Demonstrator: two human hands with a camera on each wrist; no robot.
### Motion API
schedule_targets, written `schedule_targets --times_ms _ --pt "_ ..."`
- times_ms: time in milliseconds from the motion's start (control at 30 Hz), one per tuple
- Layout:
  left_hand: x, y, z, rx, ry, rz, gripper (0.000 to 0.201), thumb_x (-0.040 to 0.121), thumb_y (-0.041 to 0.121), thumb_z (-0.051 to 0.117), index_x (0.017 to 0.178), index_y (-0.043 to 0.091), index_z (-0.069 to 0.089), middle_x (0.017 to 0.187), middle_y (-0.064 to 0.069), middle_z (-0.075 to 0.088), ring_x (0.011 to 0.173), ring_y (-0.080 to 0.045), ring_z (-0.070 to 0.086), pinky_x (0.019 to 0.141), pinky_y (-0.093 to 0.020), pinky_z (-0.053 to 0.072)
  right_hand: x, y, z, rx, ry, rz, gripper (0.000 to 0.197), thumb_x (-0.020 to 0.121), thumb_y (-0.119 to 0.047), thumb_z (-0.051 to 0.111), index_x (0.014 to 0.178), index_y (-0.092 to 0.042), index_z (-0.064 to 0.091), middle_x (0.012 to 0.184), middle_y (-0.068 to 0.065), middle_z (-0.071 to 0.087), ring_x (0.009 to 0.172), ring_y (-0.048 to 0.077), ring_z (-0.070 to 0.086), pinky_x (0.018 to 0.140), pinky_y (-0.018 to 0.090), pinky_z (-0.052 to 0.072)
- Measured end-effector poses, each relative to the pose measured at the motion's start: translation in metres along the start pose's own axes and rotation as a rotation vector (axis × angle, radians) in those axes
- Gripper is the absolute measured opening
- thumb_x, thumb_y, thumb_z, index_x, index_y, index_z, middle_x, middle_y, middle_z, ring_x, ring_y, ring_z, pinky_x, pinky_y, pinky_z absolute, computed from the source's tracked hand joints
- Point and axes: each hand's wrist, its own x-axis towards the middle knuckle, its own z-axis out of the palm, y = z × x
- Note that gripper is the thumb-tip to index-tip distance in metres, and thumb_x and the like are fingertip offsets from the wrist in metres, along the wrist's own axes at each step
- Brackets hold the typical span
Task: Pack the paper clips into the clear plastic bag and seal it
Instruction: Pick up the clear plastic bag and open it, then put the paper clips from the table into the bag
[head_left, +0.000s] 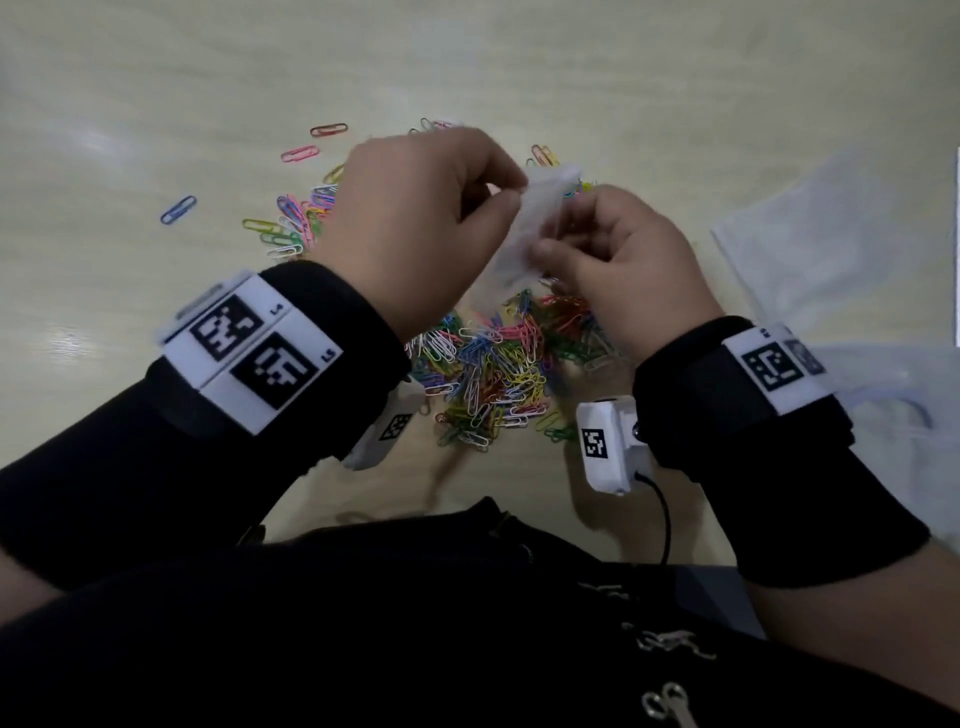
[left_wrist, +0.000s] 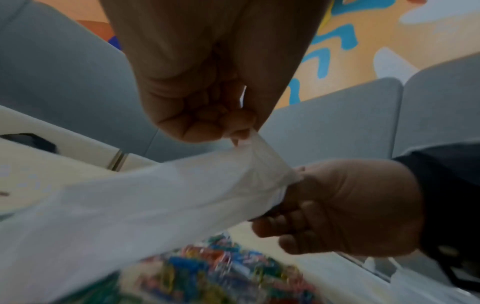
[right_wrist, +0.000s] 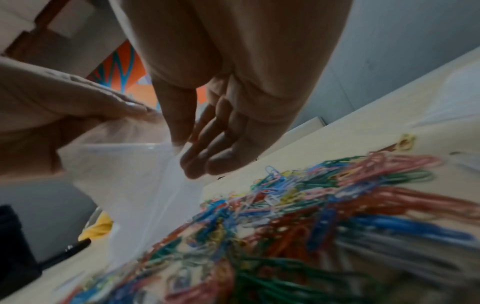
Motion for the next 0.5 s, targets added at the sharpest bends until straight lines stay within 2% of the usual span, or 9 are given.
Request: schedule_targets --times_ms 67,100,133,167,233,300,367,500 --pt "0.003 -0.008 0.009 0.013 -0.034 -0.066 0.016 0.087 0.028 0.06 0.099 0.024 0.071 0.063 0.022 0.049 0.065 -0.005 0.051 0.065 -0.017 0.034 -0.001 0.006 -0.005 -0.086 0.02 -0.005 0.006 0.077 -0.032 0.066 0.079 -0.034 0.062 0.083 -0.002 0.068 0.08 0.02 0.065 0.079 0.046 0.056" --pt "0.004 -0.01 0.013 0.007 -0.055 -0.088 0.016 0.088 0.029 0.061 0.098 0.023 0.071 0.063 0.021 0.05 0.069 -0.009 0.055 0.068 -0.021 0.037 -0.002 0.008 -0.008 -0.144 0.049 -0.007 0.005 0.079 -0.034 0.063 0.084 -0.034 0.063 0.089 -0.002 0.067 0.084 0.018 0.065 0.082 0.044 0.055" --pt "0.005 -0.012 0.017 -0.004 -0.076 -0.107 0.015 0.088 0.029 0.061 0.098 0.023 0.071 0.064 0.021 0.051 0.071 -0.012 0.059 0.07 -0.024 0.042 -0.002 0.01 -0.013 -0.269 0.089 -0.023 0.013 0.081 -0.037 0.06 0.093 -0.033 0.063 0.098 -0.001 0.064 0.093 0.019 0.063 0.087 0.041 0.052" --pt "0.005 -0.014 0.019 -0.02 -0.095 -0.123 0.015 0.088 0.03 0.061 0.097 0.023 0.071 0.064 0.021 0.053 0.072 -0.014 0.062 0.073 -0.026 0.046 -0.001 0.014 -0.018 -0.462 0.117 -0.038 0.028 0.081 -0.044 0.059 0.105 -0.03 0.061 0.11 0.001 0.059 0.105 0.022 0.059 0.094 0.038 0.047" --pt "0.007 -0.017 0.025 -0.063 -0.121 -0.156 0.013 0.088 0.031 0.062 0.093 0.022 0.07 0.063 0.017 0.057 0.068 -0.014 0.064 0.073 -0.029 0.05 -0.001 0.018 -0.025 -0.824 0.057 0.041 0.067 0.074 -0.063 0.059 0.131 -0.03 0.045 0.139 0.006 0.041 0.127 0.031 0.041 0.103 0.042 0.037" --pt "0.008 -0.02 0.03 -0.105 -0.133 -0.177 0.011 0.089 0.029 0.062 0.09 0.021 0.07 0.062 0.009 0.062 0.061 -0.006 0.063 0.069 -0.026 0.051 -0.004 0.021 -0.024 -0.992 -0.068 0.162 0.089 0.068 -0.069 0.065 0.143 -0.036 0.028 0.155 0.003 0.02 0.135 0.036 0.026 0.108 0.048 0.032" --pt "0.009 -0.023 0.034 -0.132 -0.14 -0.191 0.012 0.09 0.028 0.061 0.09 0.02 0.07 0.061 0.009 0.063 0.052 0.002 0.058 0.066 -0.021 0.049 -0.005 0.027 -0.019 -1.029 -0.113 0.152 0.084 0.073 -0.061 0.067 0.144 -0.034 0.029 0.155 0.003 0.02 0.133 0.037 0.026 0.109 0.046 0.032" --pt "0.01 -0.027 0.039 -0.187 -0.159 -0.222 0.013 0.092 0.024 0.059 0.084 0.021 0.069 0.057 0.012 0.061 0.047 0.003 0.053 0.063 -0.021 0.048 -0.002 0.033 -0.013 -0.898 0.026 0.032 0.047 0.086 -0.029 0.064 0.13 -0.021 0.052 0.133 0.011 0.044 0.118 0.037 0.04 0.099 0.039 0.037"
